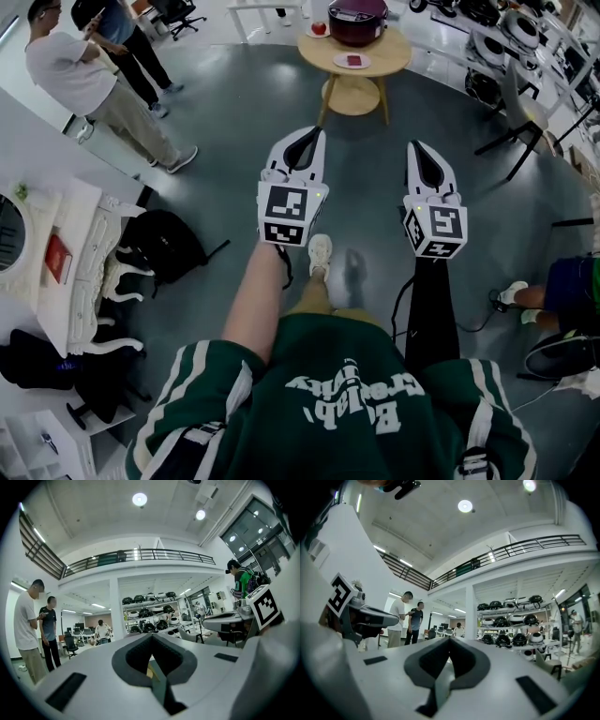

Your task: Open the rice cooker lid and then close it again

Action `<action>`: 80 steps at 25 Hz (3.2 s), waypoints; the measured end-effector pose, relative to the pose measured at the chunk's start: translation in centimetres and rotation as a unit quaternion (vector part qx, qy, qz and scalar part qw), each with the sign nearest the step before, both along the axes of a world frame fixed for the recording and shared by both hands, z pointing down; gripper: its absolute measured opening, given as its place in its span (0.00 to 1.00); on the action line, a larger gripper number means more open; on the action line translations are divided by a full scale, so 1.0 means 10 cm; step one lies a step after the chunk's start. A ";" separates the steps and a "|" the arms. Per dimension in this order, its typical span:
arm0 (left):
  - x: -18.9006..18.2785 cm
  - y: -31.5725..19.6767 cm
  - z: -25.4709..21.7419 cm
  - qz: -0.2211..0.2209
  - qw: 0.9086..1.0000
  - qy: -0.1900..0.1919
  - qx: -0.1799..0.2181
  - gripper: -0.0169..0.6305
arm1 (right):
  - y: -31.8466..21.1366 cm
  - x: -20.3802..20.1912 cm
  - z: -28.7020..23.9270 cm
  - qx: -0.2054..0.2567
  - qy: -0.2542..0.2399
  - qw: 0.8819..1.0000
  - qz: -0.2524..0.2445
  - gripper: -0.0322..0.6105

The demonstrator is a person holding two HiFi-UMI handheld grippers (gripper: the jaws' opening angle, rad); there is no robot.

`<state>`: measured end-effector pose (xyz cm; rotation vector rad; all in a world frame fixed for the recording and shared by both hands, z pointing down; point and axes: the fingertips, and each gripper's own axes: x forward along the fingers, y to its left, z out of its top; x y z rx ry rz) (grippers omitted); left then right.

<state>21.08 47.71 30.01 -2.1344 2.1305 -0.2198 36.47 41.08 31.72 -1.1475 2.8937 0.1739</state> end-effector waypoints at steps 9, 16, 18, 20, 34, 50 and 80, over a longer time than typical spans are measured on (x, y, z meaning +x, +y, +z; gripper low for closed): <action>-0.56 -0.84 0.04 0.016 1.000 0.003 0.005 0.03 | -0.77 -0.55 0.05 -0.002 0.005 1.000 0.017 0.06; -1.07 -1.57 -0.02 0.035 0.999 0.003 0.003 0.03 | -1.43 -1.10 0.01 -0.002 0.017 0.999 0.030 0.06; -1.23 -1.77 -0.04 0.040 0.999 0.002 0.004 0.03 | -1.61 -1.26 0.00 -0.003 0.017 0.999 0.035 0.06; -1.39 -1.95 -0.05 0.045 0.999 0.003 0.004 0.03 | -1.79 -1.41 -0.01 -0.003 0.017 0.999 0.040 0.06; -2.06 -2.85 -0.04 0.061 0.998 0.010 0.003 0.03 | -2.57 -2.12 0.03 -0.005 0.038 0.998 0.054 0.06; -2.28 -3.40 -0.05 0.080 0.997 0.004 -0.004 0.03 | -3.08 -2.42 -0.04 0.000 0.027 0.998 0.062 0.06; -2.91 -5.82 0.18 0.053 0.999 -0.001 0.003 0.03 | -5.64 -2.98 0.18 0.004 0.028 0.999 0.034 0.06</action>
